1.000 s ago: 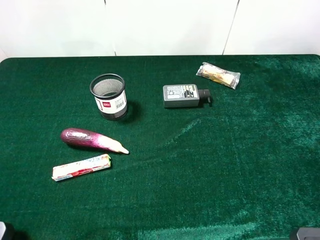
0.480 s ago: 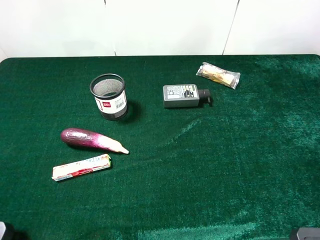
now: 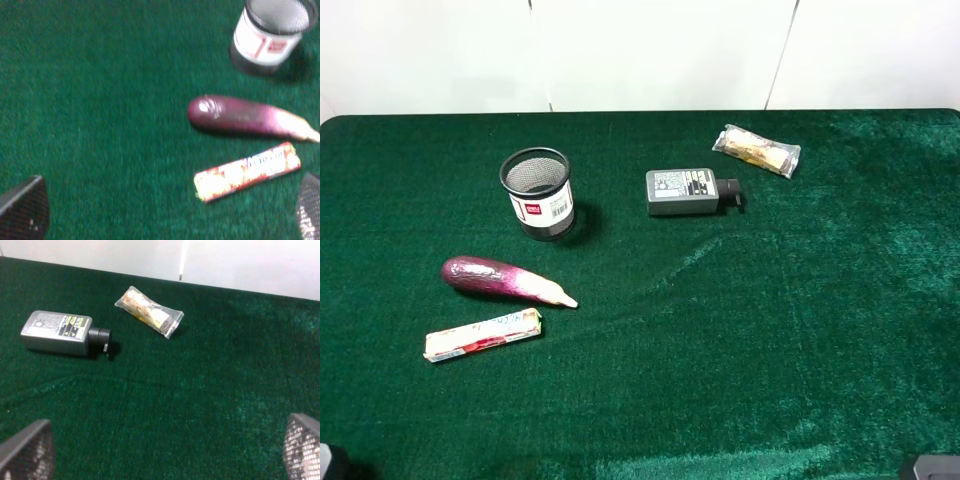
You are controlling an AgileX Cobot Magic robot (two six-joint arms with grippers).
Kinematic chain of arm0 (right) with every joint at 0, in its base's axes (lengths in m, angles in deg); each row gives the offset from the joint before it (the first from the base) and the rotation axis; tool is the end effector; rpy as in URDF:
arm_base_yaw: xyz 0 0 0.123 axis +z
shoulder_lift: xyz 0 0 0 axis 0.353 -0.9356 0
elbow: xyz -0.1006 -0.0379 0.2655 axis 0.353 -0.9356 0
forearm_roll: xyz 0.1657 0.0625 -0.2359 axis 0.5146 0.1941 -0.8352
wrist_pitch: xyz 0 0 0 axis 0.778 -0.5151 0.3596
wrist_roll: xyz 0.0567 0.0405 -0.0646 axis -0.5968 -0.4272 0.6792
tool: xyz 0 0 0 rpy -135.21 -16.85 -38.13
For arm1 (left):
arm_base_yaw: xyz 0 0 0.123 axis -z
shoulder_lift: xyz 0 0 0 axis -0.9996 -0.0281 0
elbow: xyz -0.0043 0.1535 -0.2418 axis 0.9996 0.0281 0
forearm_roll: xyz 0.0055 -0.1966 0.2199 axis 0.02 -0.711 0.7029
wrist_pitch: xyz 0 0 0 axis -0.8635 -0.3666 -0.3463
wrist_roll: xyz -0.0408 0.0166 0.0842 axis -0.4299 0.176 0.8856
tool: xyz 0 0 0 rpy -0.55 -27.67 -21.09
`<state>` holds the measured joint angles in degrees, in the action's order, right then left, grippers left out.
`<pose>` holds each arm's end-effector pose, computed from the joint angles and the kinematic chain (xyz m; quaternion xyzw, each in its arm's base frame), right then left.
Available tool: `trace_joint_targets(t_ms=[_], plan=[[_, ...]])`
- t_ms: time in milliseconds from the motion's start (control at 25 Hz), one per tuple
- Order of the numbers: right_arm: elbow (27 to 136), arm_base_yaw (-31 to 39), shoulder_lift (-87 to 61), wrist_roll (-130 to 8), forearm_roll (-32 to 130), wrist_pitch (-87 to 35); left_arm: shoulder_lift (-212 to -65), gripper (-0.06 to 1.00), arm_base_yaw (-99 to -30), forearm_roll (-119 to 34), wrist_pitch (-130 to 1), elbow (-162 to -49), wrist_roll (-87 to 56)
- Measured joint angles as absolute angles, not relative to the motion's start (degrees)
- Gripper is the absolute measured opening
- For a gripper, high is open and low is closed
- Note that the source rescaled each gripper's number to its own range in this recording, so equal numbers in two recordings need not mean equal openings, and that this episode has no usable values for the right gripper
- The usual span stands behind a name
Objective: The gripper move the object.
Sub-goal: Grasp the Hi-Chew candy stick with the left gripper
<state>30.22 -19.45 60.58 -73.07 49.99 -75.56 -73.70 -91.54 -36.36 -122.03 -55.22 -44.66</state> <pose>0.0348 0.0137 0.3014 -0.0902 0.8339 0.0343 0.5434 0.0589 -0.0073 0.2946 0.0097 0.8856 -0.0318 0.4632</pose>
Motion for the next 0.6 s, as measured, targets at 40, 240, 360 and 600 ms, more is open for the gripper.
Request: trace_joint_targets(t_ms=[40,240,360,600], plan=[[30.22,-19.45,60.58,-73.07,49.99,-75.56,-76.04,1.00,-91.54,-36.52,-122.03,-55.65,-43.64],[30.22,-19.45,60.58,-73.07,49.99,-75.56,-87.25,0.99,-90.33,-37.92,-121.98,-57.09,-37.92],[30.22,-19.45,60.58,-73.07,49.99,-75.56,-93.55,0.99,-87.28,-37.85,-121.53,-57.21,-36.77],[30.22,-19.45,60.58,-73.07,49.99,-75.56,-105.40,0.98,-75.91,-33.62,-117.30,-57.21,-36.76]])
